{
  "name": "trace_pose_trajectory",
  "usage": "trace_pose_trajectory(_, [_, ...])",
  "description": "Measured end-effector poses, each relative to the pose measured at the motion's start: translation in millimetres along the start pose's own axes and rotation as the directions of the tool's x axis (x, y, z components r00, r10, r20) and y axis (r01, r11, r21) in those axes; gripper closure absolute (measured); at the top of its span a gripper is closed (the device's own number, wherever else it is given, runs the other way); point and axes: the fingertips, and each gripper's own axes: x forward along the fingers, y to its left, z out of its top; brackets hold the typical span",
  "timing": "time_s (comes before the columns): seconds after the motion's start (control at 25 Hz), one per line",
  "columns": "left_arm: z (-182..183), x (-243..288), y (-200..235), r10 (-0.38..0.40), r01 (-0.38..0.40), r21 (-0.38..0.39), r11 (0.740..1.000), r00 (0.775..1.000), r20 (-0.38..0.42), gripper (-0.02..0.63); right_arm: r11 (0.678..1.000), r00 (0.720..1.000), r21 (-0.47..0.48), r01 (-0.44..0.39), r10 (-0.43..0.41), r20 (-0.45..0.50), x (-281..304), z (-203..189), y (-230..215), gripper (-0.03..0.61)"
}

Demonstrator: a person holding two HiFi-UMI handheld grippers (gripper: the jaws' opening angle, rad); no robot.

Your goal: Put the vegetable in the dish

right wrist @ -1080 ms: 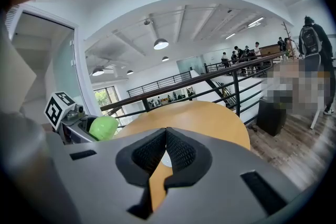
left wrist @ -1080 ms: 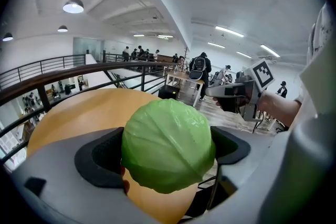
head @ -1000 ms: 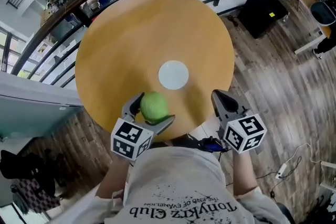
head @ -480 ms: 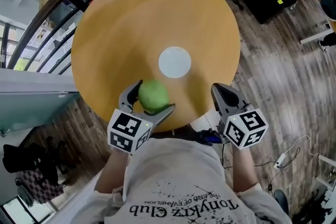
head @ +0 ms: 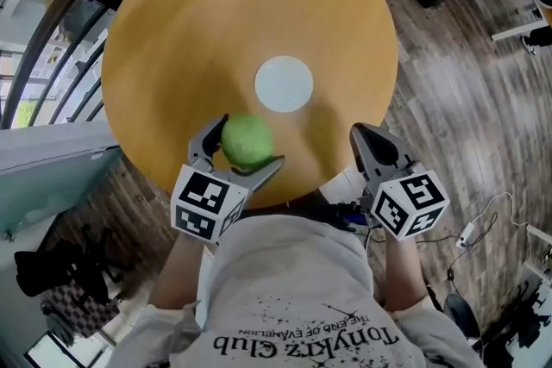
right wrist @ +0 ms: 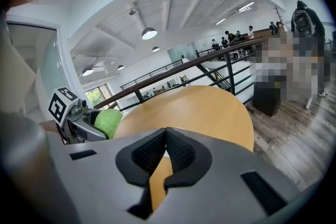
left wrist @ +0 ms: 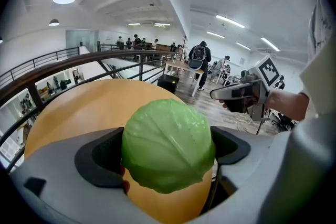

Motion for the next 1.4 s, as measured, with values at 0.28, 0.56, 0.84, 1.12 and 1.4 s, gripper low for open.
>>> trace_pose_trajectory(0.28, [2,15,12,-0.015,0.015,0.007,1.0,1.0,-0.018,0.11,1.0,1.0,0.018,0.023,-0.022,-0.021,11,-5,-13,0.561])
trace_pose_trajectory(0.56, [-2,26,18,-0.022,0.023,0.029,0.999,0.999,-0.032,0.11,0.997,0.998,0.045,0.057,-0.056,-0.038,17,-16,-26,0.562])
trace_pose_trajectory(0.84, [-2,44,23,-0.041,0.042,0.031,0.999,0.998,-0.044,0.11,0.996,0.996,0.06,0.07,-0.067,-0.053,30,-23,-41,0.561])
trace_pose_trajectory(1.12, [0,65,31,-0.04,0.043,0.05,0.998,0.997,-0.063,0.11,0.997,0.997,0.056,0.051,-0.047,-0.059,46,-21,-46,0.561])
trace_pose_trajectory(1.4, [-6,84,40,-0.035,0.041,0.069,0.997,0.996,-0.088,0.11,0.997,0.998,0.06,0.038,-0.035,-0.061,67,-19,-49,0.561])
